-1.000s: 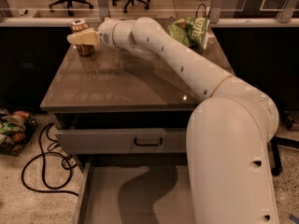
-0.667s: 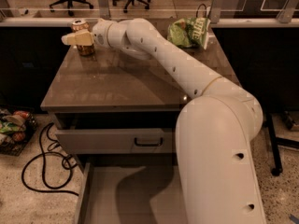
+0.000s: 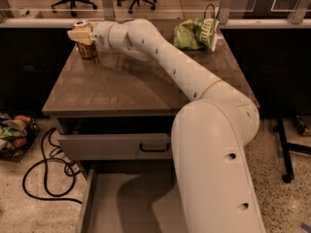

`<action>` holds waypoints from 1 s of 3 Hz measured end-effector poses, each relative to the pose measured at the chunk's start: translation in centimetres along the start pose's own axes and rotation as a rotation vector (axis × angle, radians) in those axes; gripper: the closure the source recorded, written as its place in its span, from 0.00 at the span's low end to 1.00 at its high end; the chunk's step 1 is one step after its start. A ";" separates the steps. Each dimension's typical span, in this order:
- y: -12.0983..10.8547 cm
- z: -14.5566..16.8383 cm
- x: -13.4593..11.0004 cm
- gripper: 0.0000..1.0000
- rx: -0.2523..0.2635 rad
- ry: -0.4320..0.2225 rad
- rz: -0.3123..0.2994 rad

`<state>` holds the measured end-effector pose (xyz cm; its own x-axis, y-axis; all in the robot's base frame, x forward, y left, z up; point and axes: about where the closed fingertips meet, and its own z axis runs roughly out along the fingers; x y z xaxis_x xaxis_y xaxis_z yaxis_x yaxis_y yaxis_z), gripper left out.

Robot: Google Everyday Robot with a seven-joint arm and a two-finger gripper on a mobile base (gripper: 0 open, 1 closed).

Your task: Place orange can into middle drawer

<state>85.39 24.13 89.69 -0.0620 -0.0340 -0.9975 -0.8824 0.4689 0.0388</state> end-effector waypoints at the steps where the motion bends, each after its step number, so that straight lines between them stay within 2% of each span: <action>1: 0.2 0.2 0.1 0.69 -0.004 0.000 0.001; 2: 0.5 0.5 0.1 0.93 -0.008 0.001 0.002; 3: 0.6 0.7 0.2 1.00 -0.011 0.001 0.002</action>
Offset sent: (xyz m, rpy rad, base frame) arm -0.0008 0.0028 -0.0006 0.0002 0.0010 0.0035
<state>85.12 25.00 89.50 -0.0647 -0.0342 -0.9973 -0.8874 0.4591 0.0418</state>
